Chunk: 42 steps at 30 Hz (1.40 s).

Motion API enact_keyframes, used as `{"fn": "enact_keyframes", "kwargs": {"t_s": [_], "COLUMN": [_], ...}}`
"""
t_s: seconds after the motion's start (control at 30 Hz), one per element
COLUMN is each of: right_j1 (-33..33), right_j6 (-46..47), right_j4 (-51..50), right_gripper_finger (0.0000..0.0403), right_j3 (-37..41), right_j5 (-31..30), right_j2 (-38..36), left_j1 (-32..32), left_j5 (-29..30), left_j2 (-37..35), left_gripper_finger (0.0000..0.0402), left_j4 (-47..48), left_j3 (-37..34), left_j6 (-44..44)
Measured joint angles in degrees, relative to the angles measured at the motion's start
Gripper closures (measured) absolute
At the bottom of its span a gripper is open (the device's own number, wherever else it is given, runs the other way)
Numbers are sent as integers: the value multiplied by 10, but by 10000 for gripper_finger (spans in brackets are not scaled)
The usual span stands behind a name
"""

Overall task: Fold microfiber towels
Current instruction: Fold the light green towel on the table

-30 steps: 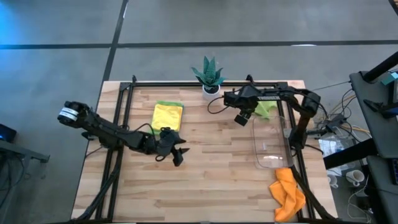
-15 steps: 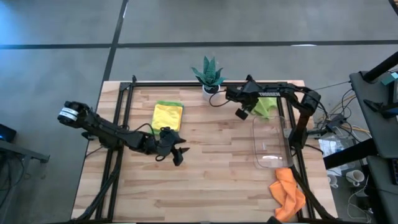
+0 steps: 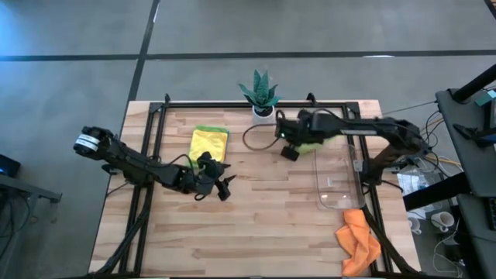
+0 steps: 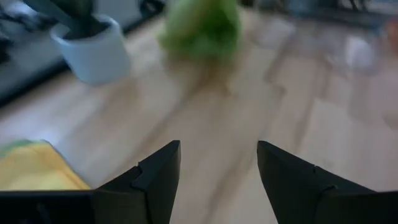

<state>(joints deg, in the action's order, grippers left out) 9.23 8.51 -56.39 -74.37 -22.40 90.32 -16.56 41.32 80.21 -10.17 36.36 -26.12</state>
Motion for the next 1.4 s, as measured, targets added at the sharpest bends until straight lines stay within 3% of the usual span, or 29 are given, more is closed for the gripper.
{"fn": "enact_keyframes", "kwargs": {"t_s": [0.07,0.23,0.43,0.67,0.8,0.97,1.17,1.4], "right_j1": [-45,-134,-188,-219,-230,-234,-243,-273], "right_j6": [26,56,79,80,81,80,80,108], "right_j4": [20,59,66,70,70,61,57,62], "right_gripper_finger": [394,394,394,394,394,394,375,299], "right_j3": [-23,-68,-88,-102,-103,-80,-45,-61], "right_j5": [17,33,33,37,75,119,114,104], "right_j2": [-17,-27,-3,6,5,9,16,1], "left_j1": [0,-3,-11,-15,-22,-37,-44,-46], "left_j5": [31,34,25,66,96,83,54,41], "left_j2": [10,69,173,266,283,260,193,105], "left_gripper_finger": [204,195,165,164,168,225,376,400], "left_j4": [-36,-181,-367,-372,-372,-353,-219,-95], "left_j3": [0,2,27,72,91,102,102,112], "left_j6": [11,122,282,381,419,429,361,266]}}
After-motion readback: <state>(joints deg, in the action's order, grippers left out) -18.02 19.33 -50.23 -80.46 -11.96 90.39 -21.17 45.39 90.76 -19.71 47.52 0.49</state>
